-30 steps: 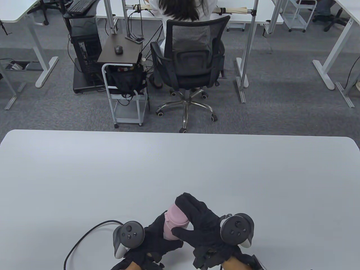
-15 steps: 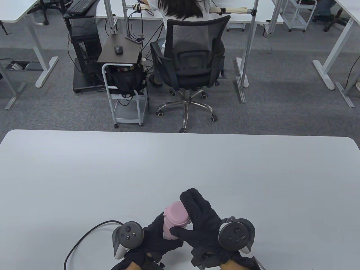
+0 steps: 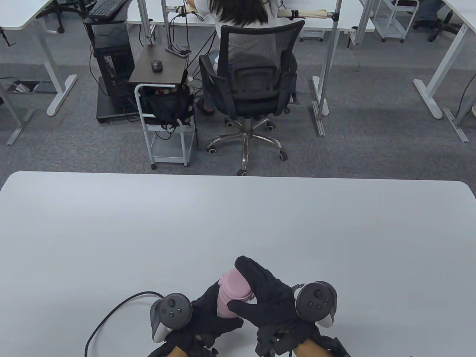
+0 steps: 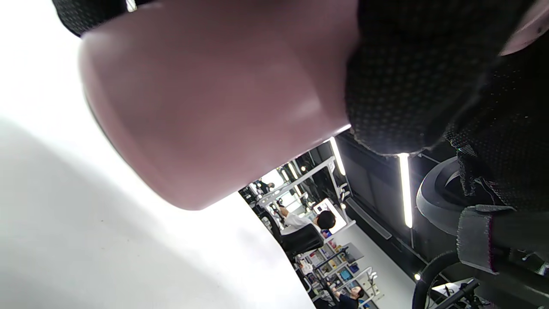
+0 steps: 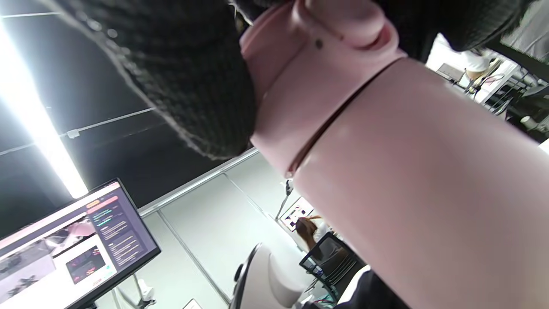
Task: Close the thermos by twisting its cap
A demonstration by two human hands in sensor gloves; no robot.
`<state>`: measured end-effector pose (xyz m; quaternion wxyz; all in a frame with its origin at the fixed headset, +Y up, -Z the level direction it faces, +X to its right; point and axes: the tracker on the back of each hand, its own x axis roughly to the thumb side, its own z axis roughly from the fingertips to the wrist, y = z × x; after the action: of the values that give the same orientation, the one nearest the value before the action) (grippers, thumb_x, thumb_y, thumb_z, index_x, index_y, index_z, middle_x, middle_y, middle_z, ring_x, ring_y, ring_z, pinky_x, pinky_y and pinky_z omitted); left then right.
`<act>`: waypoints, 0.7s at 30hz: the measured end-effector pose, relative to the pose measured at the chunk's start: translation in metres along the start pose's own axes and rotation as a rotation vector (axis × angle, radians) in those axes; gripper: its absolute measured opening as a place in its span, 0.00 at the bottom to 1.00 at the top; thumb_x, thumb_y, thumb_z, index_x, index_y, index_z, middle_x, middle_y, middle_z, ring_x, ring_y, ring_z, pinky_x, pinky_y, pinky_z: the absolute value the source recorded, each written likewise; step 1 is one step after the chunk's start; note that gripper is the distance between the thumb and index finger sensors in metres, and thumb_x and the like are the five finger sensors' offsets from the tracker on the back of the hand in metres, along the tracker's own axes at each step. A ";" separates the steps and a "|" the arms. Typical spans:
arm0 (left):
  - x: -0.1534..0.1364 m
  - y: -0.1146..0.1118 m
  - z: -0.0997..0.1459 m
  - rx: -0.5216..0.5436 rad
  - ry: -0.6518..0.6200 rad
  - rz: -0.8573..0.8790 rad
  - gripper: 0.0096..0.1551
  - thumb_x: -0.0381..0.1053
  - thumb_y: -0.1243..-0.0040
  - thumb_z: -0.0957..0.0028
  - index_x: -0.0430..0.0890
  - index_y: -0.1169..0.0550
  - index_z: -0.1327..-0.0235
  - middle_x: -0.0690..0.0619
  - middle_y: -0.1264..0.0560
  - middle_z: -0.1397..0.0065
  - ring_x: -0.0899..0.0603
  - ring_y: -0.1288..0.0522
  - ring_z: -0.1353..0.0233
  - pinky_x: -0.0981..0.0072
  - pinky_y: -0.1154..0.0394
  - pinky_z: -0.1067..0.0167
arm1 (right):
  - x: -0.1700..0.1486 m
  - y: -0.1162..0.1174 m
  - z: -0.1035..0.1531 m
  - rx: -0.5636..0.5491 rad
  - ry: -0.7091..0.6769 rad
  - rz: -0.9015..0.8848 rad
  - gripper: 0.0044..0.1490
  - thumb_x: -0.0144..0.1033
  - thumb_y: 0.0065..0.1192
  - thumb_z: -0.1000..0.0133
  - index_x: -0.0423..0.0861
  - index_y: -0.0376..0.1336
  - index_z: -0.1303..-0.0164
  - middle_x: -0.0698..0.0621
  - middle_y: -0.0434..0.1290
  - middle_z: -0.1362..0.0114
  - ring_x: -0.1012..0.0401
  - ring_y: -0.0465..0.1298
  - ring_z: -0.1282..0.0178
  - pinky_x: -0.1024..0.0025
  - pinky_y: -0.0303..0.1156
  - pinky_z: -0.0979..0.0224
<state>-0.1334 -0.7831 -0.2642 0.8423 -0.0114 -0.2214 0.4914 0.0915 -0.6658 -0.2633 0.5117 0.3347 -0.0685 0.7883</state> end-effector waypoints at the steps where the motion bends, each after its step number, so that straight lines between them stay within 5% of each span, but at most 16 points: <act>1: 0.000 0.000 0.000 -0.002 -0.001 0.000 0.60 0.64 0.26 0.71 0.45 0.41 0.28 0.39 0.35 0.23 0.31 0.30 0.26 0.37 0.29 0.31 | 0.001 0.000 0.001 -0.014 0.002 0.019 0.58 0.44 0.85 0.52 0.35 0.55 0.20 0.30 0.64 0.26 0.35 0.74 0.37 0.36 0.69 0.34; 15: 0.000 -0.002 -0.001 -0.003 0.004 -0.007 0.60 0.64 0.26 0.70 0.45 0.41 0.28 0.39 0.35 0.23 0.31 0.30 0.26 0.37 0.29 0.31 | 0.010 0.006 0.004 -0.086 0.027 0.189 0.60 0.52 0.84 0.54 0.35 0.56 0.20 0.32 0.64 0.28 0.40 0.74 0.39 0.36 0.69 0.35; 19: 0.000 -0.002 -0.001 -0.001 0.003 -0.004 0.59 0.64 0.27 0.70 0.45 0.41 0.28 0.39 0.35 0.23 0.31 0.30 0.26 0.37 0.29 0.31 | 0.002 0.003 0.000 0.020 0.028 0.038 0.65 0.55 0.80 0.51 0.38 0.48 0.16 0.28 0.39 0.19 0.29 0.56 0.26 0.30 0.58 0.29; 21: 0.000 -0.002 -0.001 -0.002 0.002 -0.005 0.59 0.64 0.26 0.70 0.45 0.41 0.28 0.39 0.35 0.23 0.31 0.30 0.26 0.37 0.29 0.31 | -0.003 0.002 -0.001 0.054 0.029 -0.068 0.64 0.53 0.80 0.49 0.38 0.47 0.15 0.28 0.37 0.18 0.26 0.51 0.25 0.28 0.56 0.29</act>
<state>-0.1317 -0.7839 -0.2644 0.8437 -0.0124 -0.2208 0.4892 0.0904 -0.6682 -0.2652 0.5299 0.3392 -0.0283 0.7768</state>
